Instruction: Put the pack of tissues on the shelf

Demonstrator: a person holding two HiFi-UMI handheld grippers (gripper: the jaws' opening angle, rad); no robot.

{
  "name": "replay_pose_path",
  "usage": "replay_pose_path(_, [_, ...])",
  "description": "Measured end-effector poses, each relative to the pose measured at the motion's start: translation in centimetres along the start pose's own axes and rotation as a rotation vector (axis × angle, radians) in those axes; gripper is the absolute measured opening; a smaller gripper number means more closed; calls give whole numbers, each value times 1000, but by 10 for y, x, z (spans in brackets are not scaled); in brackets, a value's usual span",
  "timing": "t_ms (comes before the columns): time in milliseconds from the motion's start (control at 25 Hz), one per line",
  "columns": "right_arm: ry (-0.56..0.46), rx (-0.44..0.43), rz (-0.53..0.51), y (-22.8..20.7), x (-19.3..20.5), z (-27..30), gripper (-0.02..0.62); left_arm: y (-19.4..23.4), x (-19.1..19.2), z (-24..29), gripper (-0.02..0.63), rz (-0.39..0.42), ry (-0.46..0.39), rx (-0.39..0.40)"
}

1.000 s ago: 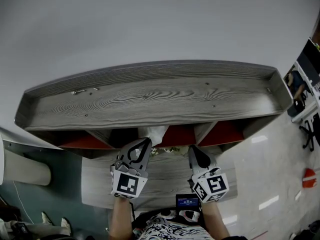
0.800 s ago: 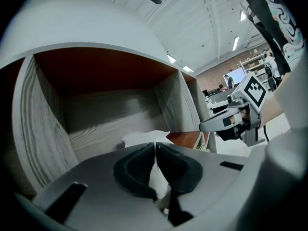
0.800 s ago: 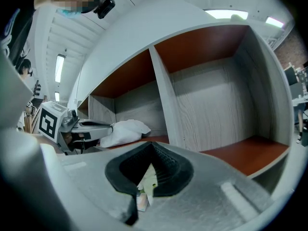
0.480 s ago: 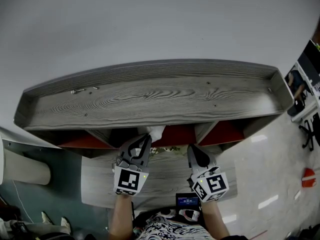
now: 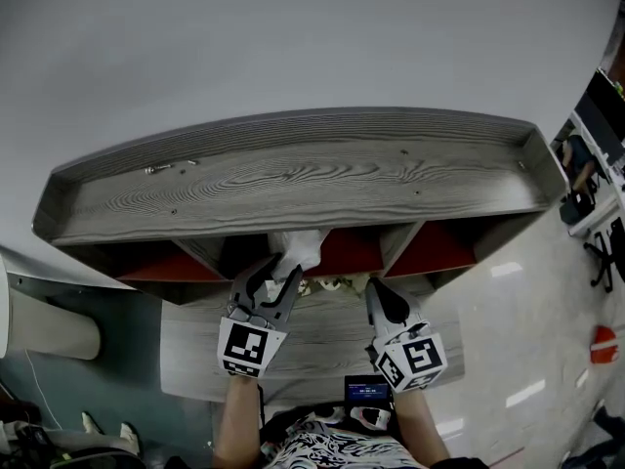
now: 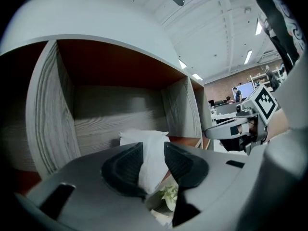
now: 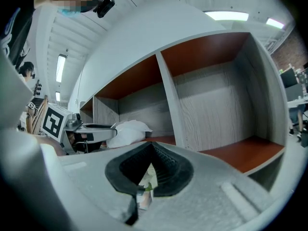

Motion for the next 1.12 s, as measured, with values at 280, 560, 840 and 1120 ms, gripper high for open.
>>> replay_pose_path(280, [-11, 33, -1, 4, 2, -16, 2, -11, 3, -16, 144, -43, -24, -7])
replay_pose_path(560, [-33, 48, -21, 15, 0, -32, 3, -19, 4, -39, 190, -30, -34, -55])
replay_pose_path(840, [-21, 61, -22, 25, 6, -46, 2, -30, 13, -57, 189, -90, -71, -51])
replay_pose_path(1120, [-17, 39, -44, 37, 10, -55, 2, -40, 20, -73, 94, -130, -81, -53])
Point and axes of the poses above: the fingertips, and each gripper's own axes: z forward along the fingers, y to its left, x out of its underside, the point moved 5 cm from there along -z, backward along the fingers, and after that the axes turned 14 degrees about x, right-handed, at the moved point
